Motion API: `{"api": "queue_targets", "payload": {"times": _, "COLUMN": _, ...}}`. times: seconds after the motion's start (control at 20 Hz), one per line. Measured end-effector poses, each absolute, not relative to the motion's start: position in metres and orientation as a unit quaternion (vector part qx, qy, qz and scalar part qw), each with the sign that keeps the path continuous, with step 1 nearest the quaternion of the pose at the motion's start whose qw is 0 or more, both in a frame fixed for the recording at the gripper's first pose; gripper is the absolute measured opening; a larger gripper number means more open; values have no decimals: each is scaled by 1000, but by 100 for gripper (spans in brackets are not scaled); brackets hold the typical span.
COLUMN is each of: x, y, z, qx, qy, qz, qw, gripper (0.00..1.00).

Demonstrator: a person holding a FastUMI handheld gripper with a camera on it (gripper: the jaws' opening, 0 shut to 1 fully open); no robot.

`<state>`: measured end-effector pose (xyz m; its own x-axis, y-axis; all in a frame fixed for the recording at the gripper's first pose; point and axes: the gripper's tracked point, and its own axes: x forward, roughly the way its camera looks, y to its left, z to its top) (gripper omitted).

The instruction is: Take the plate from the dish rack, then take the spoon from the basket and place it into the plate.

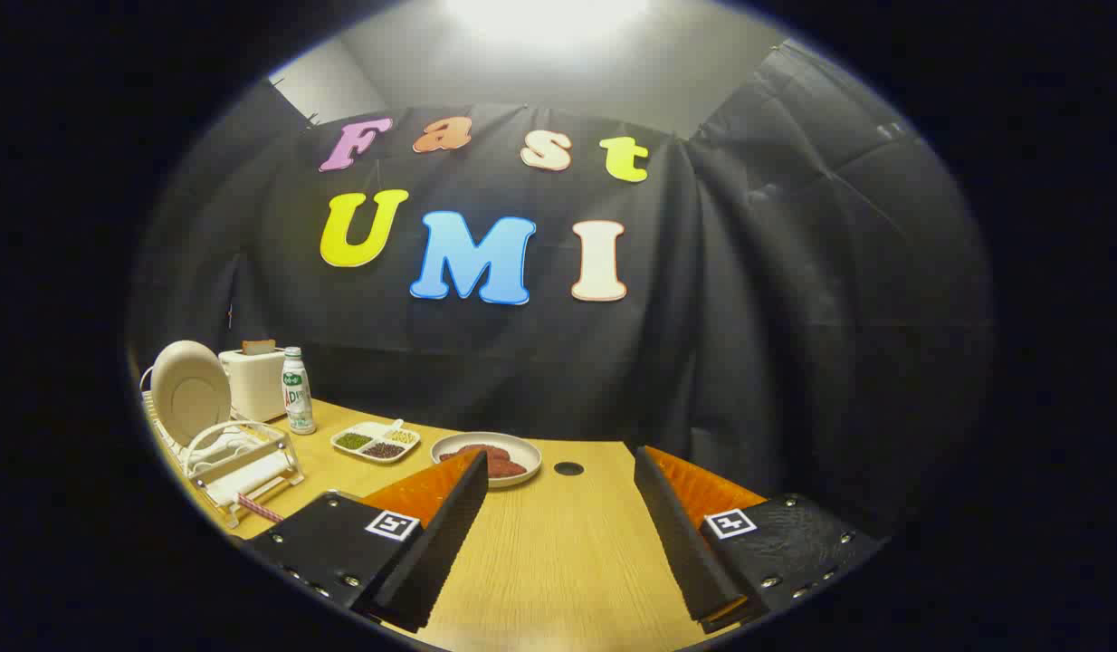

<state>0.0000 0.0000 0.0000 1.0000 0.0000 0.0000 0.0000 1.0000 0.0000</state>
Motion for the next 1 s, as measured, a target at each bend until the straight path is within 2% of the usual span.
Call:
{"api": "queue_targets", "payload": {"times": 0.35, "x": -66, "y": 70, "z": 85, "qx": 12, "qy": 0, "qz": -31, "qw": 999, "gripper": 99}}
{"api": "queue_targets", "payload": {"times": 0.65, "x": -102, "y": 189, "z": 125, "qx": 19, "qy": 21, "qz": 4, "qw": 1000, "gripper": 99}}
{"api": "queue_targets", "payload": {"times": 1.0, "x": -100, "y": 320, "z": 120, "qx": 16, "qy": 72, "qz": 44, "qw": 996, "gripper": 99}}
